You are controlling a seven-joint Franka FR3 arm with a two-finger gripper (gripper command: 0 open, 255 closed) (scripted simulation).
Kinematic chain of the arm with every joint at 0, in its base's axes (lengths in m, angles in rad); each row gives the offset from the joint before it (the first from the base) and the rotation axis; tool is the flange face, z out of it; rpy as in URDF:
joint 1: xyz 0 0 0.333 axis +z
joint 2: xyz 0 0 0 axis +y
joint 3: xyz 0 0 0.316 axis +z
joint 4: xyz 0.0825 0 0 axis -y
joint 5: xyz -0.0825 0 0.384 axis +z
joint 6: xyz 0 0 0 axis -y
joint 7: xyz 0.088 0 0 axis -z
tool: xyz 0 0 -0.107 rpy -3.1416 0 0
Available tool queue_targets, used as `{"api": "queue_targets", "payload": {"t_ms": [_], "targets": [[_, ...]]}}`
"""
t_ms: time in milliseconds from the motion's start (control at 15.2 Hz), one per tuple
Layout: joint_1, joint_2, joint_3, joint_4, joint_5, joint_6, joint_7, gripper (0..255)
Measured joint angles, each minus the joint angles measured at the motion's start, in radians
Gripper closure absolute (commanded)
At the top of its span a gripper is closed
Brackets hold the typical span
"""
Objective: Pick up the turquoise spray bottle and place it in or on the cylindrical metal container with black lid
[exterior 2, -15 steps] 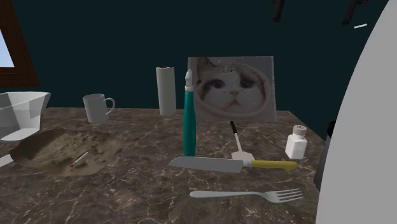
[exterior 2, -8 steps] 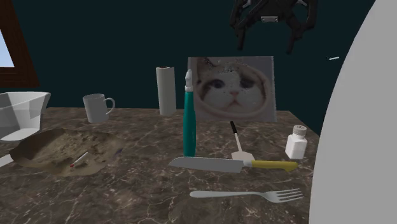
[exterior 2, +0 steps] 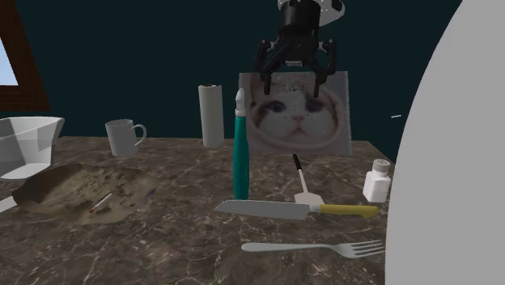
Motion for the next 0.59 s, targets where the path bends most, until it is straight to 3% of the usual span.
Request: {"api": "queue_targets", "payload": {"t_ms": [594], "targets": [[0.111, 0.326, 0.109, 0.177, -0.082, 0.01, 0.038, 0]]}}
